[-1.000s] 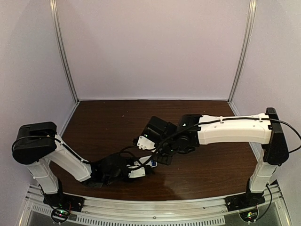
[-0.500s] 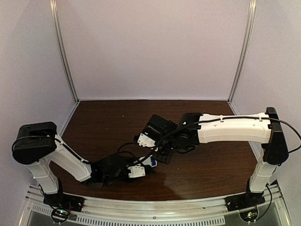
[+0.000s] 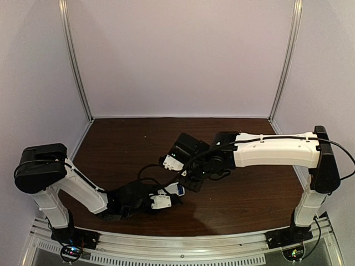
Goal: Unload the batteries from the remote control
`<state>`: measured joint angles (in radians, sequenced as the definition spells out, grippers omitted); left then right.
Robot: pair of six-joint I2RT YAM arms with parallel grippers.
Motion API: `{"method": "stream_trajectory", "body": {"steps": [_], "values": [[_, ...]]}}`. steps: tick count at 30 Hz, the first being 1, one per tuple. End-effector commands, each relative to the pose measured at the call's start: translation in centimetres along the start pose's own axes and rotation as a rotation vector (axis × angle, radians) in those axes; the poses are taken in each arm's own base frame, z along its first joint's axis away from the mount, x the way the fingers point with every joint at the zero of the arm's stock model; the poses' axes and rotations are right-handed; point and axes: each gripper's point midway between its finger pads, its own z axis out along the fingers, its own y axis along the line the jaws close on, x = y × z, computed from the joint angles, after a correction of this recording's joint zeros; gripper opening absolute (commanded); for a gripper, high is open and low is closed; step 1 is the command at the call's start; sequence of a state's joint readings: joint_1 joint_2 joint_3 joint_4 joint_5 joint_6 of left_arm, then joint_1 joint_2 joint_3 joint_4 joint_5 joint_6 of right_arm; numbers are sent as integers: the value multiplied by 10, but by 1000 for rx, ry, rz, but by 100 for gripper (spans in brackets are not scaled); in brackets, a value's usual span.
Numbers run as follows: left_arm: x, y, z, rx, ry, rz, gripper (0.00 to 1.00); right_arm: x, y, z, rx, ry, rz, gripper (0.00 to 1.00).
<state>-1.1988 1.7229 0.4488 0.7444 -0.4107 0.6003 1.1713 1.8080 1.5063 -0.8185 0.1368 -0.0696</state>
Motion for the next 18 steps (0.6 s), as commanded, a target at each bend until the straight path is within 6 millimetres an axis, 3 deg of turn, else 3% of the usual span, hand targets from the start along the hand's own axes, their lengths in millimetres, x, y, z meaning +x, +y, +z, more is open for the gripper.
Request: {"method": "stream_trajectory", "body": {"steps": [1,18], "values": [[-2,8,2,-48,-6,1,0,50,32,32,-138,189,29,0],[1,7,4,-54,14,9,0,64,32,32,-138,216,37,0]]}}
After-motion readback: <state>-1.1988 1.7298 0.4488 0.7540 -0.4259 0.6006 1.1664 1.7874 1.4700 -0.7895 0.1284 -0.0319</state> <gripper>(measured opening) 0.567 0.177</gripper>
